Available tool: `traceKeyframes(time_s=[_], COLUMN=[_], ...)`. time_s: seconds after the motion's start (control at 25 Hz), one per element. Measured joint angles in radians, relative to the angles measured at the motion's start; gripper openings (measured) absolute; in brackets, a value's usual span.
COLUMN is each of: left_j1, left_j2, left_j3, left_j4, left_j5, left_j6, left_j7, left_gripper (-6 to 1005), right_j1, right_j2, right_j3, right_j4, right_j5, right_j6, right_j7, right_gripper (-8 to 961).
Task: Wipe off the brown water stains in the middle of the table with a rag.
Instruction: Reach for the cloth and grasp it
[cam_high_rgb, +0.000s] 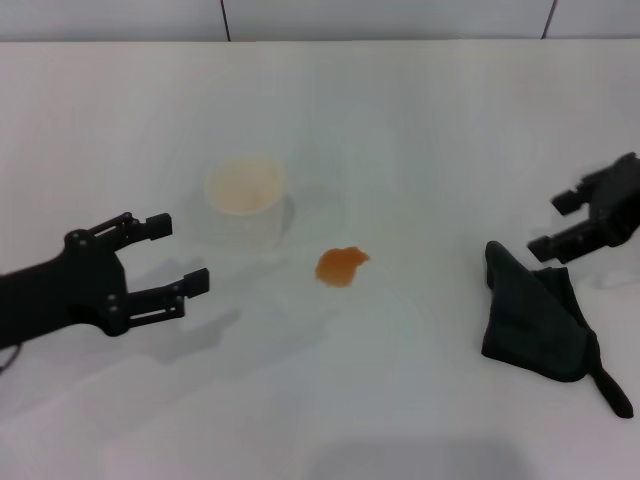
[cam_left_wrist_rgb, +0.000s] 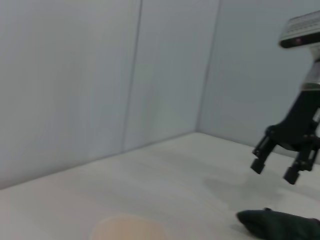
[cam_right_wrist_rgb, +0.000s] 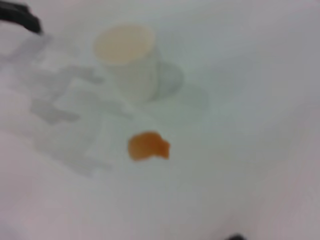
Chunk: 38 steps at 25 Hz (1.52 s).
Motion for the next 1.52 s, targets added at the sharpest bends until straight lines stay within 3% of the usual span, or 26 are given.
traceKeyframes(time_s=[0.28,0.48,0.72,1.12,1.52], left_j1=[0.002,-0.009,-0.036,-0.041,-0.050], left_j2=[0.039,0.053,0.033,0.011,0.004], left_j3=[-0.003,-0.002,0.004,0.006,0.007], left_j4=[0.244,0.294,0.323,0.325,0.325], left_j5=[0.101,0.141,0.247,0.260,0.261], left_j6=[0.143,0.190,0.211,0.214,0.213], left_j7=[-0.231,-0.281,-0.312,-0.290,-0.290], left_gripper=[873,872,872,873,872], right_j1=[0.084,0.119,0.141,0.133,0.125], right_j2=[0.010,0.015,0.018,0.029,0.028], right_j3=[-0.095,-0.176,-0.306,-0.431,-0.452], right_j4=[-0.084,-0.082,-0.076,-0.038,0.036], right_j5=[-0.207,-0.232,-0.243,-0.257,-0.268], right_j6=[-0.102,-0.103,-0.088,-0.006,0.038], right_j7=[0.287,0.379,0.492,0.559,0.561], right_gripper=[779,779,780,746,703])
